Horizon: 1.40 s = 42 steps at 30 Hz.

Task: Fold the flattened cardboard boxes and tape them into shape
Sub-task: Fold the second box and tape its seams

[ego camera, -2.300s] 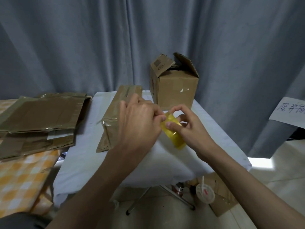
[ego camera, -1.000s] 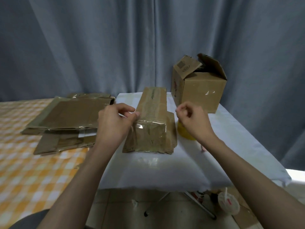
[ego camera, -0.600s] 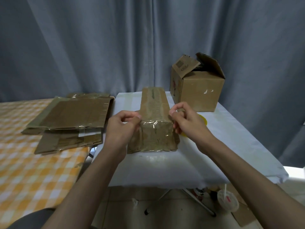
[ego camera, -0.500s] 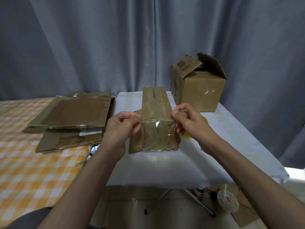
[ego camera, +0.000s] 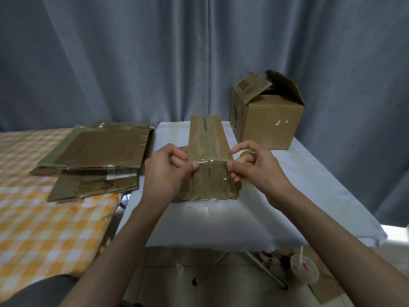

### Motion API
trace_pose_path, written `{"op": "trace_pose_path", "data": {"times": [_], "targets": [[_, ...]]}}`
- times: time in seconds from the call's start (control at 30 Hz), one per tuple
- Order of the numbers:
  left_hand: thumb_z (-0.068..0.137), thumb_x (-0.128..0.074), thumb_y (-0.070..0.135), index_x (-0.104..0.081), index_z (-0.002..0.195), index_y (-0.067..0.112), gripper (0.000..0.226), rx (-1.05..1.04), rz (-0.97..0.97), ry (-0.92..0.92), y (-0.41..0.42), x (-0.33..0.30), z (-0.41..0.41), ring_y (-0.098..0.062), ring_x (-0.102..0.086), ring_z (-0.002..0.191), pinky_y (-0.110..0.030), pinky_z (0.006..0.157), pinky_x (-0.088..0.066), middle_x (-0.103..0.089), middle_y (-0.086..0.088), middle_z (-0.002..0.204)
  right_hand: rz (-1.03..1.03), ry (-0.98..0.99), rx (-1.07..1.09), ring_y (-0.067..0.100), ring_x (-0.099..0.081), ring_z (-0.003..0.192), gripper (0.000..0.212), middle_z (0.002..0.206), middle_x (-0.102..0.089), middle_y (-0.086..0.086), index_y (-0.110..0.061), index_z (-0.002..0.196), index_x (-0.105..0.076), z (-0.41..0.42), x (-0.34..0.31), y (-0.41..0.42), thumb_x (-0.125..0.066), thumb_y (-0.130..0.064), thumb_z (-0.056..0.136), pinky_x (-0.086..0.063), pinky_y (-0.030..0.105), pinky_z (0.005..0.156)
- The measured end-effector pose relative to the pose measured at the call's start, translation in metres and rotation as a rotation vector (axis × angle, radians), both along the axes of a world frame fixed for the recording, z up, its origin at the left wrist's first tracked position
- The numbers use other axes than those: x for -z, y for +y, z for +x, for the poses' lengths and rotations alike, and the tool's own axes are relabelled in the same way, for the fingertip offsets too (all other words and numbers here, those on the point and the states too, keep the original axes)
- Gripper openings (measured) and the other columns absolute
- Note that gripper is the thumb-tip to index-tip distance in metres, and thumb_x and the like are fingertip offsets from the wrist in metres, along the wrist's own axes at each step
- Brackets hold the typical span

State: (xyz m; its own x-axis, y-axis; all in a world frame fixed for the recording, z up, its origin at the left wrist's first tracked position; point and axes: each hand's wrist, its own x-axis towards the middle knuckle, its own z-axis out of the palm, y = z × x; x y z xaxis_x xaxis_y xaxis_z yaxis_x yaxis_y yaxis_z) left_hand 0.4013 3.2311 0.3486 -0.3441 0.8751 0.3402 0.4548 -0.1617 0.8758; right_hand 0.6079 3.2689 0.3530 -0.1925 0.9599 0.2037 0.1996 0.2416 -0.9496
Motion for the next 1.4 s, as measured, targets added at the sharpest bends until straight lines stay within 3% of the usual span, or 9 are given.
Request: {"op": "trace_pose_path", "data": {"times": [0.07, 0.2, 0.33, 0.47, 0.63, 0.8, 0.93, 1.07, 1.4], "targets": [[0.077, -0.083, 0.016, -0.059, 0.076, 0.017, 0.025, 0.007, 0.072, 0.179, -0.001, 0.003, 0.002, -0.011, -0.059, 0.062, -0.019, 0.06, -0.048, -0.062, 0.0, 0.061, 0.159, -0.158, 0.042, 0.009, -0.057, 0.057, 0.018, 0.061, -0.062, 0.0, -0.012, 0.093, -0.064, -0.002, 0.006, 0.001, -0.073, 0.0, 0.083, -0.053, 0.027, 0.068], [0.083, -0.075, 0.016, -0.054, 0.084, 0.02, 0.021, 0.05, 0.209, 0.444, 0.002, 0.01, 0.003, -0.009, -0.057, 0.078, -0.037, 0.069, -0.055, -0.053, 0.007, 0.086, 0.428, -0.306, 0.059, 0.017, -0.052, 0.06, 0.016, 0.063, -0.06, 0.006, -0.011, 0.085, -0.059, -0.004, 0.016, 0.003, -0.071, 0.0, 0.084, -0.043, 0.018, 0.061], [0.078, -0.079, 0.027, -0.068, 0.107, 0.025, 0.031, 0.094, 0.195, 0.475, 0.008, 0.016, 0.004, -0.009, -0.056, 0.092, -0.035, 0.079, -0.056, -0.045, 0.011, 0.105, 0.411, -0.292, 0.074, 0.013, -0.053, 0.06, 0.014, 0.066, -0.061, 0.007, -0.011, 0.085, -0.06, -0.005, 0.018, 0.006, -0.072, -0.004, 0.085, -0.043, 0.015, 0.061], [0.071, -0.085, 0.042, -0.066, 0.094, 0.023, 0.035, 0.036, 0.188, 0.452, 0.016, 0.016, 0.011, -0.014, -0.053, 0.094, -0.03, 0.077, -0.046, -0.044, 0.01, 0.099, 0.276, -0.219, -0.061, 0.007, -0.054, 0.065, 0.011, 0.076, -0.068, 0.011, -0.009, 0.089, -0.067, 0.006, 0.009, 0.008, -0.068, 0.001, 0.085, -0.047, 0.017, 0.068], [0.076, -0.081, 0.036, -0.065, 0.088, 0.017, 0.027, 0.026, 0.232, 0.527, 0.021, 0.017, 0.014, -0.016, -0.05, 0.091, -0.03, 0.073, -0.041, -0.045, 0.01, 0.097, 0.381, -0.325, -0.12, 0.013, -0.062, 0.073, 0.015, 0.087, -0.068, 0.01, -0.005, 0.085, -0.067, 0.013, 0.002, 0.015, -0.071, 0.009, 0.081, -0.049, 0.018, 0.069], [0.075, -0.083, 0.032, -0.074, 0.093, 0.019, 0.024, 0.094, 0.188, 0.427, 0.02, 0.011, 0.006, -0.007, -0.054, 0.086, -0.024, 0.075, -0.042, -0.053, 0.012, 0.096, 0.408, -0.322, -0.152, 0.022, -0.066, 0.077, 0.016, 0.09, -0.065, 0.011, -0.001, 0.085, -0.065, 0.014, 0.004, 0.02, -0.076, 0.008, 0.078, -0.054, 0.028, 0.07], [0.1, -0.056, 0.019, -0.075, 0.114, 0.018, 0.024, 0.334, 0.073, 0.291, 0.015, 0.001, -0.02, -0.011, -0.061, 0.101, -0.033, 0.088, -0.055, -0.059, 0.005, 0.106, 0.401, -0.306, -0.131, 0.02, -0.066, 0.077, 0.021, 0.09, -0.064, 0.008, -0.005, 0.081, -0.062, 0.013, 0.004, 0.021, -0.082, -0.001, 0.077, -0.05, 0.019, 0.069], [0.095, -0.061, 0.003, -0.073, 0.118, 0.016, 0.029, 0.509, -0.038, 0.072, 0.009, 0.001, -0.039, -0.008, -0.061, 0.112, -0.019, 0.093, -0.05, -0.062, 0.007, 0.117, 0.39, -0.281, -0.077, 0.016, -0.064, 0.076, 0.023, 0.092, -0.062, 0.007, -0.002, 0.079, -0.061, 0.008, 0.006, 0.021, -0.084, -0.006, 0.077, -0.045, 0.011, 0.069], [0.073, -0.084, 0.006, -0.078, 0.087, 0.01, 0.016, 0.262, 0.225, 0.114, 0.02, 0.021, -0.021, -0.012, -0.064, 0.097, -0.021, 0.071, -0.052, -0.064, 0.003, 0.1, 0.391, -0.277, -0.076, 0.014, -0.063, 0.075, 0.033, 0.114, -0.063, 0.005, -0.001, 0.08, -0.059, 0.003, 0.01, 0.019, -0.089, -0.011, 0.068, -0.047, 0.009, 0.067]]}}
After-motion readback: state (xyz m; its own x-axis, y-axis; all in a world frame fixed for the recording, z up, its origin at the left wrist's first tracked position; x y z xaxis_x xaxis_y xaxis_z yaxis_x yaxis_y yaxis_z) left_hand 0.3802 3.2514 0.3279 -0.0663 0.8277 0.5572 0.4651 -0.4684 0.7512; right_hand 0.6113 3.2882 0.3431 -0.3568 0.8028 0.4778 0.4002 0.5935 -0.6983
